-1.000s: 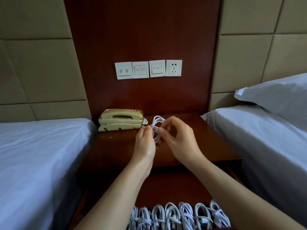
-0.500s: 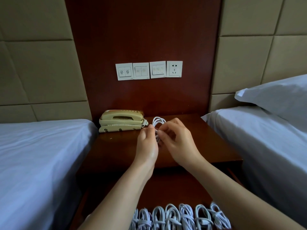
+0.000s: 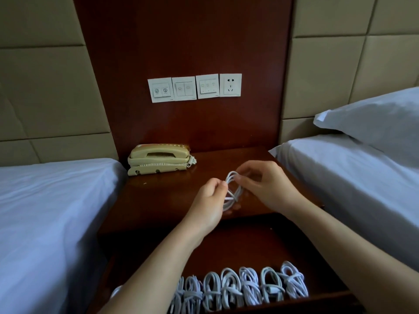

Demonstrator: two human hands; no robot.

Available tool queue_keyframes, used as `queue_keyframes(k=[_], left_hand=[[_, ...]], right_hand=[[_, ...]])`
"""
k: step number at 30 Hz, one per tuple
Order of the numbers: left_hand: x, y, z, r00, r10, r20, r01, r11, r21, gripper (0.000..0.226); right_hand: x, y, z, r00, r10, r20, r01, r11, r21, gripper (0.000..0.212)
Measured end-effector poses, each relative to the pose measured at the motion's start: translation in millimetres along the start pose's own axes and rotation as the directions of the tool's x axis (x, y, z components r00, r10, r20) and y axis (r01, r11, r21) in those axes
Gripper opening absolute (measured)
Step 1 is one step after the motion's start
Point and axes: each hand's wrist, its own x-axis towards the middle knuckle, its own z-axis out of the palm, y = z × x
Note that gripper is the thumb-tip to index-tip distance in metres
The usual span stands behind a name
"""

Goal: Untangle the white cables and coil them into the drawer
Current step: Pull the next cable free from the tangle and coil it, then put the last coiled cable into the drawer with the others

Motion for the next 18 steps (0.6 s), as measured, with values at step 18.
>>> queue_keyframes(k=[18], left_hand=[[-22.2, -38.6, 76.1, 0.919, 0.057, 0.39, -0.178, 0.943, 0.282, 0.056]], right_hand=[[-33.7, 79.4, -52.3, 0.851, 0.33, 0.408, -0.288, 0.944, -0.163, 0.009]])
